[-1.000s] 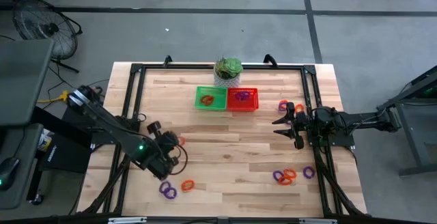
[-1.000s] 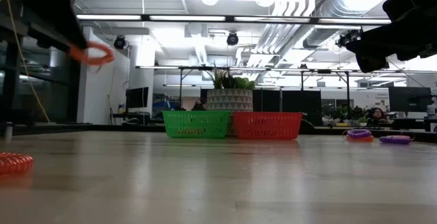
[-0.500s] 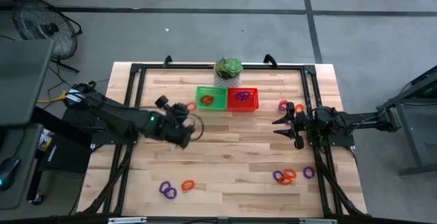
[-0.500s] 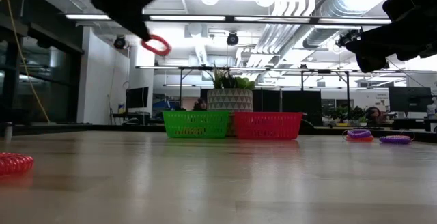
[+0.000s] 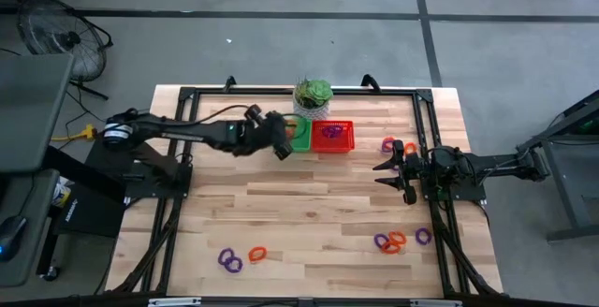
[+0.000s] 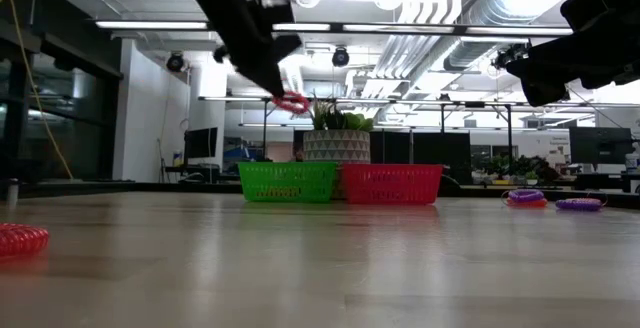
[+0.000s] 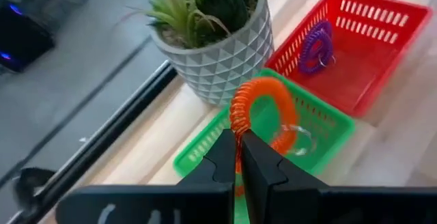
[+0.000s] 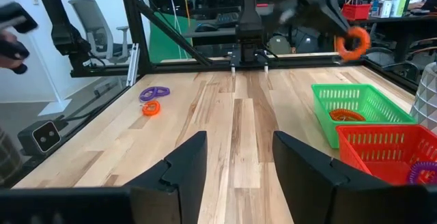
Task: Sort spring keychains
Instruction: Put the orange spring keychain into the green bin
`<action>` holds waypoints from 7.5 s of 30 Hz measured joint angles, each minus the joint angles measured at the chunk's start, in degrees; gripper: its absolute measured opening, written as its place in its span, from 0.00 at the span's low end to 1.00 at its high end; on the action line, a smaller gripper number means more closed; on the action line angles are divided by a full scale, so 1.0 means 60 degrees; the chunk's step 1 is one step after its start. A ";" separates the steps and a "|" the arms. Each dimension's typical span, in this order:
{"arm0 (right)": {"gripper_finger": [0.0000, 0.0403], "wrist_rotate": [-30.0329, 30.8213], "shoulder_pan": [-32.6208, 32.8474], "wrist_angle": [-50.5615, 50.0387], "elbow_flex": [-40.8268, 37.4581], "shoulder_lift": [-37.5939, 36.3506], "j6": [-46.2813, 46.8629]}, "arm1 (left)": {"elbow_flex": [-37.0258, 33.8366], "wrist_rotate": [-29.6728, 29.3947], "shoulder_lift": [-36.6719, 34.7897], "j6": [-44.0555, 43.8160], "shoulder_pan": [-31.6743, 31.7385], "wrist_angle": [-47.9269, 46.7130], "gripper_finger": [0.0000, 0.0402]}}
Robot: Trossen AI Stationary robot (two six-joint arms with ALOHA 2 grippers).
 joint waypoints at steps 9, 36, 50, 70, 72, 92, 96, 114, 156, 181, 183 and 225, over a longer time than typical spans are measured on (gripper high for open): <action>0.39 0.0000 0.0000 0.0000 0.0002 0.0000 -0.0002 | -0.0015 0.2229 0.0864 0.0744 0.1434 0.0299 0.00; 0.40 0.0001 0.0000 0.0001 -0.0001 0.0000 0.0001 | -0.0015 0.4752 0.1559 0.0205 0.2505 0.0215 0.06; 0.40 0.0000 0.0000 0.0000 0.0000 0.0000 0.0001 | -0.0015 0.4729 0.1559 0.0130 0.2501 0.0208 0.24; 0.40 0.0000 0.0000 0.0000 -0.0001 0.0000 0.0001 | 0.0004 0.4929 0.0459 0.0128 0.1981 -0.1140 0.17; 0.40 0.0000 0.0000 0.0002 -0.0001 0.0000 0.0001 | -0.0004 0.4923 0.0120 0.0131 0.1831 -0.1493 0.10; 0.40 0.0000 0.0000 0.0000 0.0001 0.0000 0.0001 | -0.0257 0.5071 -0.2363 -0.2154 -0.1831 -0.5354 0.00; 0.39 0.0000 0.0000 0.0000 0.0002 0.0000 0.0001 | -0.0905 0.5506 -0.2856 -0.3335 -0.2994 -0.5068 0.00; 0.40 0.0000 0.0000 0.0000 -0.0001 0.0000 0.0001 | -0.2492 0.5146 -0.2585 -0.8149 -0.6992 -0.2753 0.00; 0.39 0.0000 0.0000 0.0000 -0.0001 0.0000 0.0001 | 0.2342 0.5443 0.3575 -0.6351 -0.7560 -0.4376 0.00; 0.40 0.0000 0.0000 0.0000 0.0002 0.0000 0.0001 | 0.2379 0.5807 0.4035 -0.5632 -0.7036 -0.4155 0.43; 0.40 0.0000 0.0000 0.0000 0.0002 0.0000 0.0001 | 0.2349 0.5824 0.4045 -0.5562 -0.6976 -0.4336 0.43; 0.40 0.0000 0.0000 0.0004 -0.0001 0.0018 0.0001 | 0.2348 0.5739 0.4632 -0.3788 -0.6878 -0.4457 0.01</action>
